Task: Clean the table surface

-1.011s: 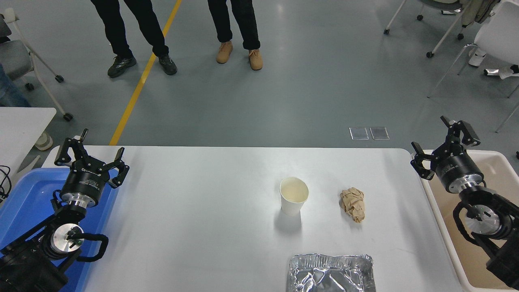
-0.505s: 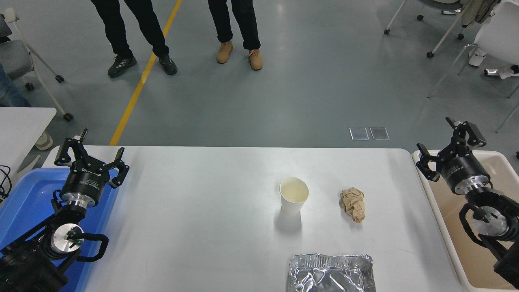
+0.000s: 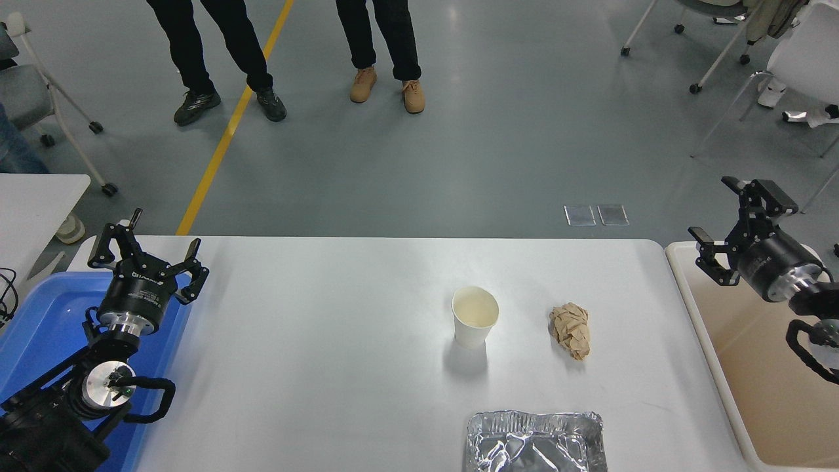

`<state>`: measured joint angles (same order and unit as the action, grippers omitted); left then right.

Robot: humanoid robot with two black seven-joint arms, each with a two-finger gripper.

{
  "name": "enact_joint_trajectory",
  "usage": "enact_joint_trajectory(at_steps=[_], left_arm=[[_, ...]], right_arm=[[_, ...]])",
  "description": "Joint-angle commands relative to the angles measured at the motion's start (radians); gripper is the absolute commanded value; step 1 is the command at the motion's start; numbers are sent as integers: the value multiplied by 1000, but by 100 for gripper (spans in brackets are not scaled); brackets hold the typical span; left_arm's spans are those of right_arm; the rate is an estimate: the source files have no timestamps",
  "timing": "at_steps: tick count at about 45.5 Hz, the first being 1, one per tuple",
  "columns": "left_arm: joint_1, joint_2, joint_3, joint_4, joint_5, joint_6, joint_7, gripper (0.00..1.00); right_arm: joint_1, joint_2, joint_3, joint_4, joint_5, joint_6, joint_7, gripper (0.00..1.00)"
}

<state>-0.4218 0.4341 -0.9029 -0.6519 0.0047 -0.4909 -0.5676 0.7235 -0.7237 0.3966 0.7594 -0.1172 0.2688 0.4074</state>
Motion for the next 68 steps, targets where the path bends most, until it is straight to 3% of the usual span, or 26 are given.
enact_joint_trajectory(at_steps=[1,14,39,68], left_arm=[[0,0,-1,0,0,0,0,99],[0,0,-1,0,0,0,0,99],[0,0,1,0,0,0,0,99],[0,0,1,0,0,0,0,99]], right_arm=[[140,-74,-257,41,-15,4,-1,99],[300,-80,-505,77,-134,4,1,99],[441,-123,-524,227,-651,3,4,99],[614,-51,-757,345,-779,-5,-1,99]])
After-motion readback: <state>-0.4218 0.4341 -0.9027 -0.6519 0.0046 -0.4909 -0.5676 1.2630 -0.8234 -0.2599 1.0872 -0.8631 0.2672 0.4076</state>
